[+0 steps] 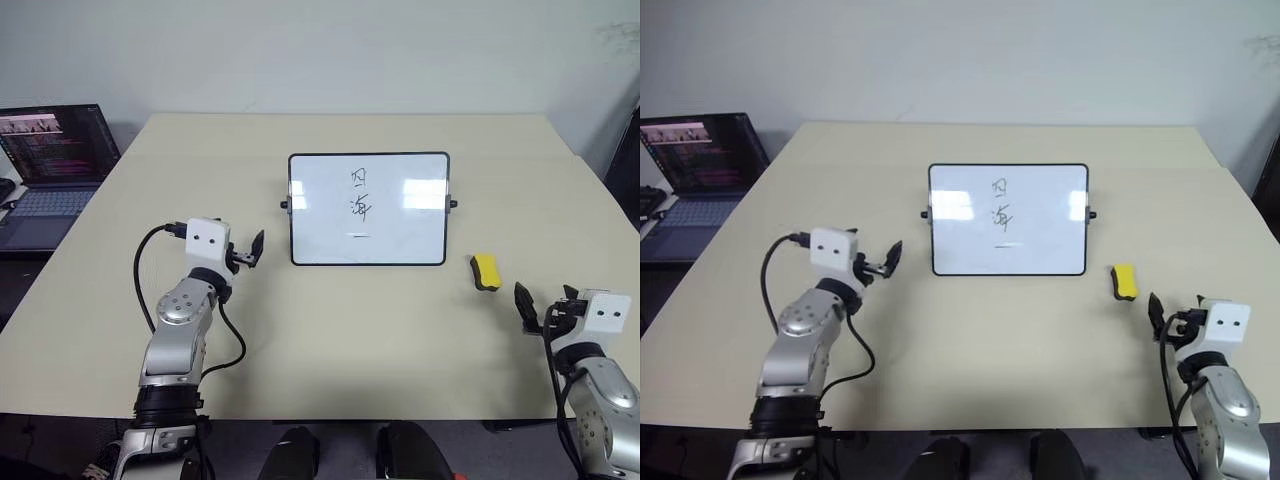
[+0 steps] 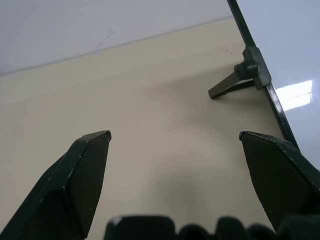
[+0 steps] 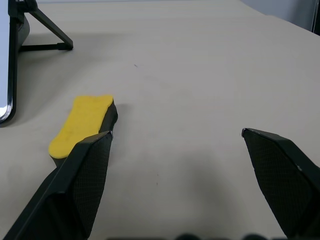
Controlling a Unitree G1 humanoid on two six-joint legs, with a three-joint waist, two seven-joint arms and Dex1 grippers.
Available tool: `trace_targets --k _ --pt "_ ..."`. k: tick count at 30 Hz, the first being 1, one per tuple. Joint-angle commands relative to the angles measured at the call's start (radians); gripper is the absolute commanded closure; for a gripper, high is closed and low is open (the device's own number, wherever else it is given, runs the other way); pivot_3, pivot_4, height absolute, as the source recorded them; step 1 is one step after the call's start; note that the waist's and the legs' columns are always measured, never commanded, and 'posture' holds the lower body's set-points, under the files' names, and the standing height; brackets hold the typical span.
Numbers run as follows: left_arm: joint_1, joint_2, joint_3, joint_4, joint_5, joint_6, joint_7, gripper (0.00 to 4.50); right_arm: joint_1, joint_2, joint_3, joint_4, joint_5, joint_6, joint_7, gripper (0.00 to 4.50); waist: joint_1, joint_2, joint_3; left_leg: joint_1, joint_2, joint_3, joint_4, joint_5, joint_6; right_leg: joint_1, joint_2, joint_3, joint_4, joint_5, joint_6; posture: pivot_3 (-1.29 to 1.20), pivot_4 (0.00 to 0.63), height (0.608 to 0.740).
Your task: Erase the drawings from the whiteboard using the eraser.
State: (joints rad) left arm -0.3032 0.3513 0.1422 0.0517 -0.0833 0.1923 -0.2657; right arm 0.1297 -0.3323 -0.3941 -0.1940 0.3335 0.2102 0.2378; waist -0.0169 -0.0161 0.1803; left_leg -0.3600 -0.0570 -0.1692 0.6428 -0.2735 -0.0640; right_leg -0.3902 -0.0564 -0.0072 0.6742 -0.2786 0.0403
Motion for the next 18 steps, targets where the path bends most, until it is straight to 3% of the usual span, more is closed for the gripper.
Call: trace_targets --k 1,9,18 --pt "-0.007 0.009 0.009 -0.009 0.001 -0.03 0.0 0.0 -0.002 -0.013 -0.033 -0.035 0.011 -0.002 -0.005 0.04 0.0 0.0 0.0 0.0 0.0 0.0 0.0 0.0 0.0 0.0 0.0 0.0 0.0 0.0 0.0 0.0 0.15 0.74" --pt "0.002 0.034 0.036 -0.011 -0.024 -0.018 -0.022 0.0 0.033 -0.008 -0.03 -0.157 0.028 0.051 -0.023 0.04 0.0 0.0 0.0 0.0 0.0 0.0 0.0 0.0 0.0 0.0 0.0 0.0 0.0 0.0 0.0 0.0 0.15 0.74" --pt "0.066 0.143 0.149 -0.049 -0.128 0.012 -0.129 0.0 0.013 0.088 0.012 -0.306 0.021 0.173 -0.17 0.04 -0.001 0.001 0.001 0.0 0.002 0.0 -0.001 0.0 0.0 -0.001 0.0 0.001 -0.001 0.0 0.0 0.0 0.15 0.74"
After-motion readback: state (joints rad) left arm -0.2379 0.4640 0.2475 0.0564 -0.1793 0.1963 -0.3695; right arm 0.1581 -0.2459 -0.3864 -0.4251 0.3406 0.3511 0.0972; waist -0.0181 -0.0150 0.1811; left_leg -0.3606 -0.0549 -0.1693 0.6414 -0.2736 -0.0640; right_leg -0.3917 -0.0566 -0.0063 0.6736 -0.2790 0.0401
